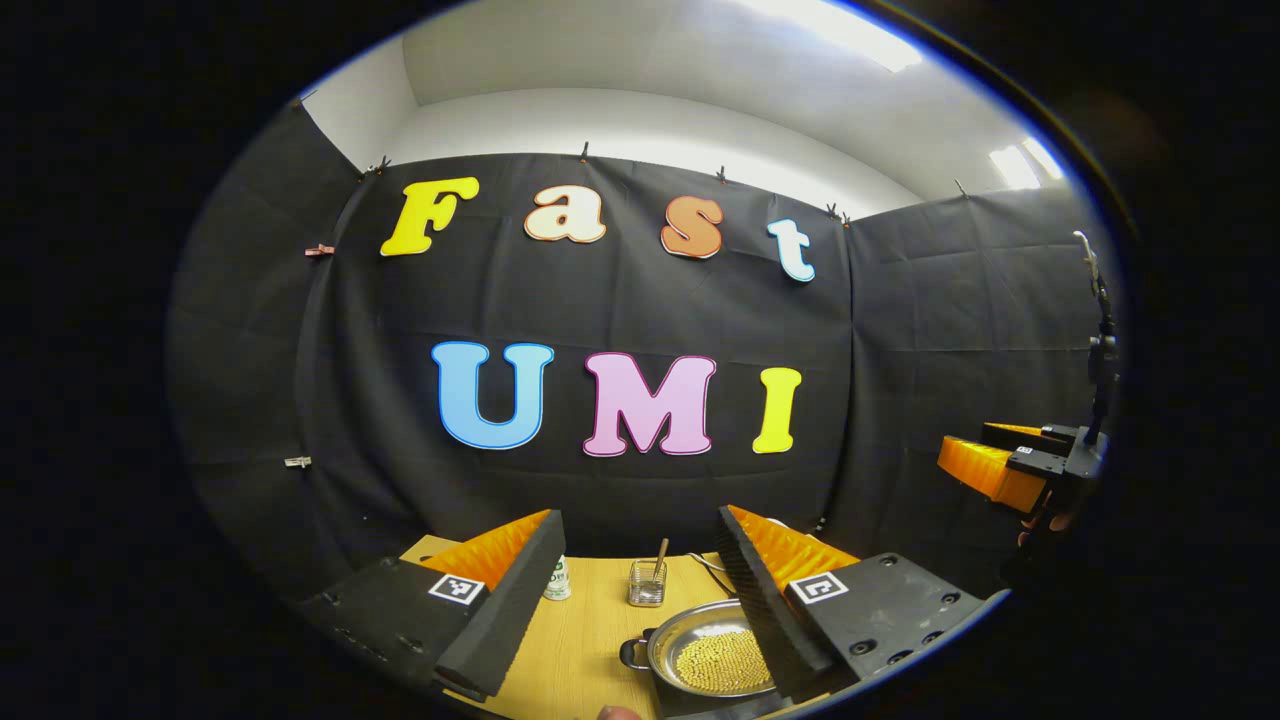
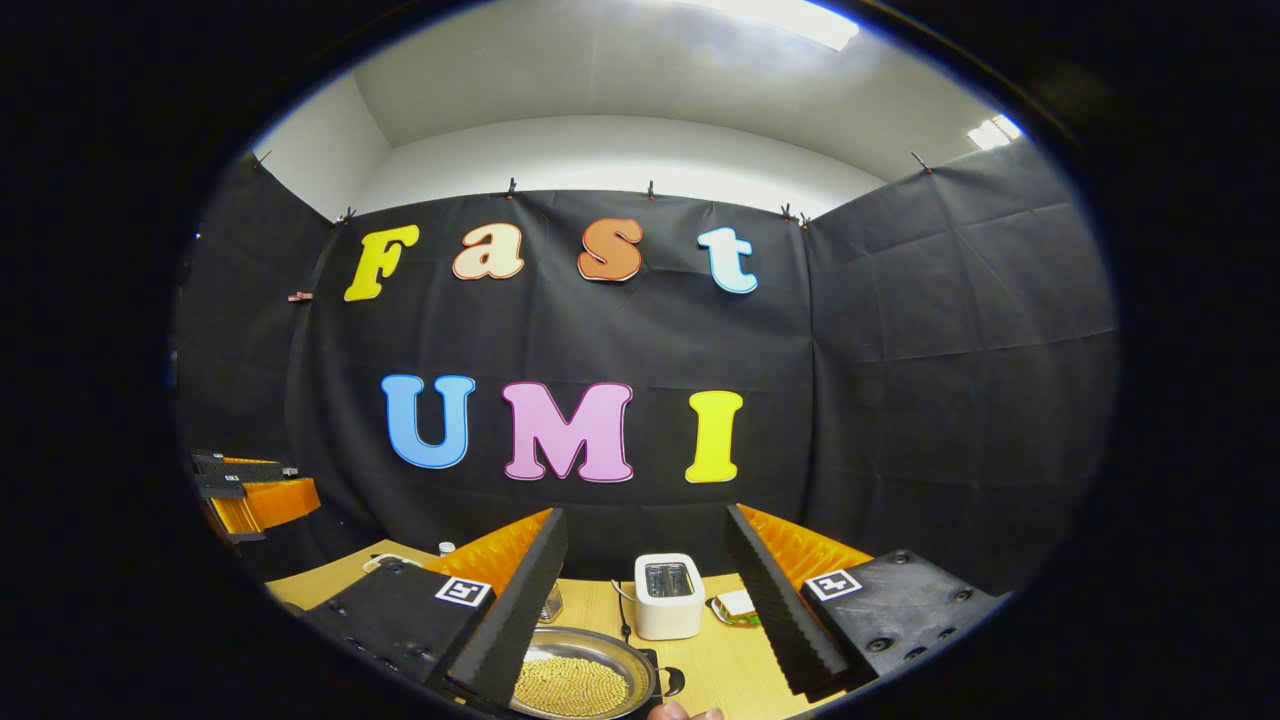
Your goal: First push the handle of the pot to place it horizontally, then grasp the pot with both hands and set it on the induction cooktop.
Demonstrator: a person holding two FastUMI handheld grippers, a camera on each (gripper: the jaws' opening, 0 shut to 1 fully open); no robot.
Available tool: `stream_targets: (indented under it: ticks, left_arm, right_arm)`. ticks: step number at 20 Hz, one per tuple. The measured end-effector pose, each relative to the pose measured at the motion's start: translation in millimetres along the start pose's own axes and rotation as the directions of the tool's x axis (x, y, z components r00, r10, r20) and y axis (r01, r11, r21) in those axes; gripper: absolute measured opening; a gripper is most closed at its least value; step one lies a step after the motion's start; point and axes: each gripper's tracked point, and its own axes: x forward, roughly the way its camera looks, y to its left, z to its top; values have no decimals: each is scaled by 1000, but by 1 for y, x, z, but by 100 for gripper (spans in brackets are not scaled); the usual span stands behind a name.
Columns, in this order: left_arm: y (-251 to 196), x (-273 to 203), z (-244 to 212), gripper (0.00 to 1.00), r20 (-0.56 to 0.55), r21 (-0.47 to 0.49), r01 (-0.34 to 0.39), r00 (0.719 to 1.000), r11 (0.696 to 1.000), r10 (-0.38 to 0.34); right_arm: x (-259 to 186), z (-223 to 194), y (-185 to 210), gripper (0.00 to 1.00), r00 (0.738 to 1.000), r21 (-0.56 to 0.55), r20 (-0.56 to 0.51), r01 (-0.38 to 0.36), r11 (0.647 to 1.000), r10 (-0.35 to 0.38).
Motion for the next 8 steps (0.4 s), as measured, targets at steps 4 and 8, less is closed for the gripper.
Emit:
stream_targets:
  ticks: [4,8]
  left_arm:
    - [1,1,-1,95,2,0,-1,1000,1000,1]
    - [5,2,-4,95,-4,-2,-5,1000,1000,5]
  right_arm:
    - [3,-3,0,98,1000,-7,-8,3,1000,-3]
    - [6,-4,3,98,1000,-5,-13,3,1000,-3]
